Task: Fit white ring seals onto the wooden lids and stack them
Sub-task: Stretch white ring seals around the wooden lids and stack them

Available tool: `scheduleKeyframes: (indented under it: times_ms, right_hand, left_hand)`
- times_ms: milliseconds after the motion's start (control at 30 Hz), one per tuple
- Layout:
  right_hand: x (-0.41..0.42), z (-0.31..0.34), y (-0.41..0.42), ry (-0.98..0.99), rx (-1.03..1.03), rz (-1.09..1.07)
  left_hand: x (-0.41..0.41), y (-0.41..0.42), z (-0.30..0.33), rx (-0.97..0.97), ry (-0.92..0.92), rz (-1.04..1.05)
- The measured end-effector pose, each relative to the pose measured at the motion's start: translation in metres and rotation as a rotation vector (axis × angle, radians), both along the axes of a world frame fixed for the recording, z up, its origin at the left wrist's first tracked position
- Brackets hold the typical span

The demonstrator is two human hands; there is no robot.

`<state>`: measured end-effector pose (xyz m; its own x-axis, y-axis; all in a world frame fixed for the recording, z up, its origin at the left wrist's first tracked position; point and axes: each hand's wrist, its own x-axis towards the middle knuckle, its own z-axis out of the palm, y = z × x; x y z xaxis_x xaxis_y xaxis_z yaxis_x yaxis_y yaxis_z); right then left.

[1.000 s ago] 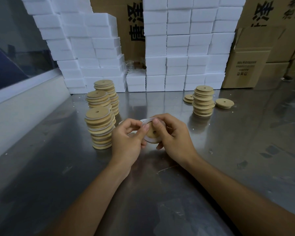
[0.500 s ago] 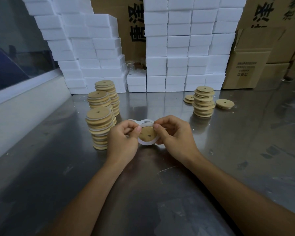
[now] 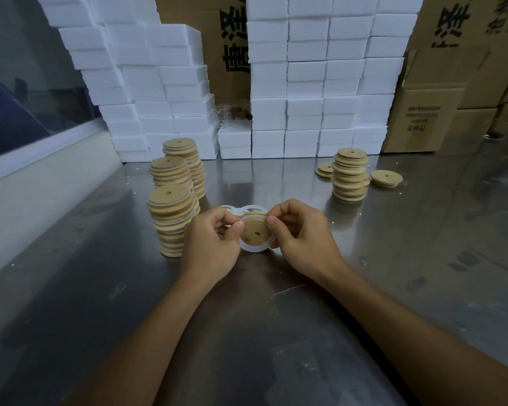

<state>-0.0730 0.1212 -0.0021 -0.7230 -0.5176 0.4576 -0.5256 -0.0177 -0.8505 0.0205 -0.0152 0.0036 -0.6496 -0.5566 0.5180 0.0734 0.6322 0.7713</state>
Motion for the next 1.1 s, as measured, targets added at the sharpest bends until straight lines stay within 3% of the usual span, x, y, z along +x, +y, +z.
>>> scheduleKeyframes:
  times_ms: [833, 1100]
  right_hand:
    - [0.0007, 0.0069, 0.0000, -0.089, 0.006, -0.011]
    - [-0.0013, 0.0063, 0.0010, -0.033, 0.056, -0.056]
  left_hand:
    - [-0.0016, -0.0084, -0.0031, 0.253, -0.043, -0.039]
    - [-0.0019, -0.0072, -0.0034, 0.141, -0.051, -0.062]
